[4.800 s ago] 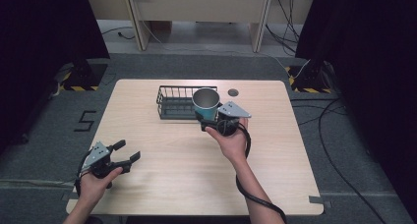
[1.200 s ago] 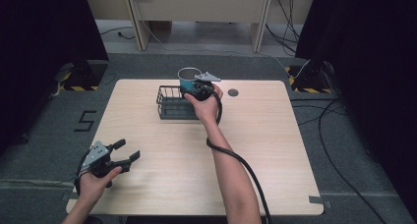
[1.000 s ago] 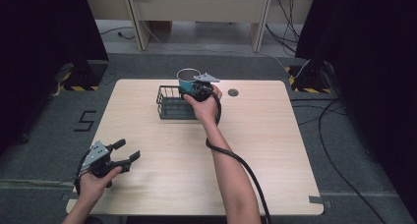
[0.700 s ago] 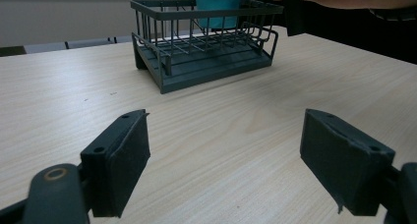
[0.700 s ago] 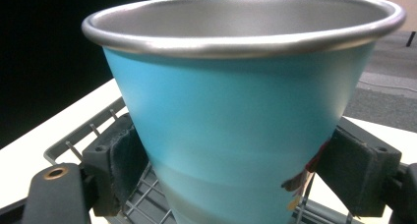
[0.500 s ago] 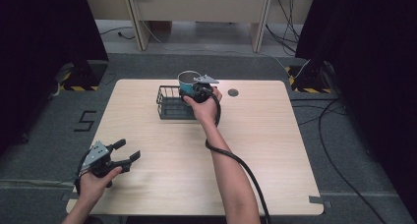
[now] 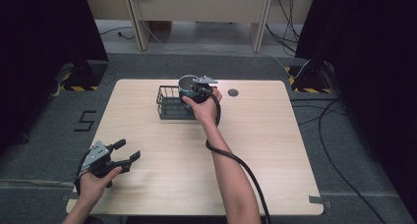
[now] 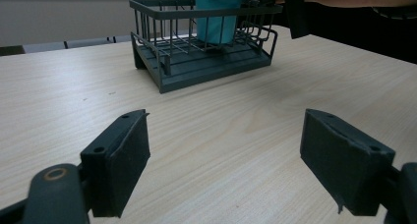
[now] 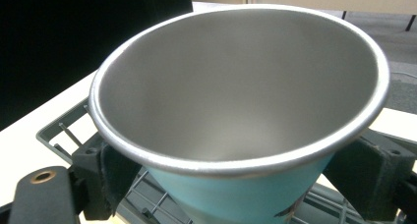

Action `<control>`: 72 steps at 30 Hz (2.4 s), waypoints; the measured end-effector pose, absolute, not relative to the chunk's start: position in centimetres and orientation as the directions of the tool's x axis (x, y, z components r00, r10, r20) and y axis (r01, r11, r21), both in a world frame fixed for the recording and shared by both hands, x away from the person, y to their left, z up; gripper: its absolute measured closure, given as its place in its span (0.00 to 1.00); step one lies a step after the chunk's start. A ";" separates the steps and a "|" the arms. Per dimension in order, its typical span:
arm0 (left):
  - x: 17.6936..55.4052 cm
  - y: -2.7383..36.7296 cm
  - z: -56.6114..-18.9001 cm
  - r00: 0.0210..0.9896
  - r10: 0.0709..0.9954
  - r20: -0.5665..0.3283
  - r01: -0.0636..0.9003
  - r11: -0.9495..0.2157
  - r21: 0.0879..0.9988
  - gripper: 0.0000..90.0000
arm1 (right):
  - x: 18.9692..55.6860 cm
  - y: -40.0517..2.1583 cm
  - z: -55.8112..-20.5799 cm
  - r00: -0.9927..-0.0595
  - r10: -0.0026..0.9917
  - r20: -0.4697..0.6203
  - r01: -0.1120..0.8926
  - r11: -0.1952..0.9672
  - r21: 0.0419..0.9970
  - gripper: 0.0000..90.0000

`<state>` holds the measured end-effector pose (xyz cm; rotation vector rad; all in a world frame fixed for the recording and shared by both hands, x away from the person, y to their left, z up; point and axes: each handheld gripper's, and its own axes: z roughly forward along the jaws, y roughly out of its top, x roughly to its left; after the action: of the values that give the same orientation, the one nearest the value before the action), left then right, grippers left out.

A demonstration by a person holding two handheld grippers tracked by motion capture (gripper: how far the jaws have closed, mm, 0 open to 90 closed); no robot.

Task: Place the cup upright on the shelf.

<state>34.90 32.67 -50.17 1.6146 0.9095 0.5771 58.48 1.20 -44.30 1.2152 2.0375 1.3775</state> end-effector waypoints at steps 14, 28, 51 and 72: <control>34.9 32.6 -50.2 0.583 0.807 -0.097 0.255 -0.067 0.965 0.20 | 57.5 0.1 -44.0 -0.523 0.839 0.147 0.455 0.129 0.881 0.16; 35.0 32.5 -50.2 0.583 0.807 -0.097 0.257 -0.069 0.964 0.20 | 57.0 -0.6 -43.5 -0.516 0.845 0.142 0.488 0.154 0.859 0.17; 34.9 32.5 -50.2 0.578 0.810 -0.095 0.255 -0.069 0.965 0.20 | 54.1 -2.7 -42.5 -0.515 0.847 0.135 0.454 0.135 0.881 0.17; 34.9 32.5 -50.2 0.577 0.812 -0.091 0.253 -0.072 0.965 0.20 | 51.0 -5.5 -41.3 -0.534 0.836 0.125 0.412 0.129 0.902 0.17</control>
<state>34.87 32.47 -50.24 1.6225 0.9109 0.5868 51.01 -5.54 -41.29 1.2023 2.0006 1.3826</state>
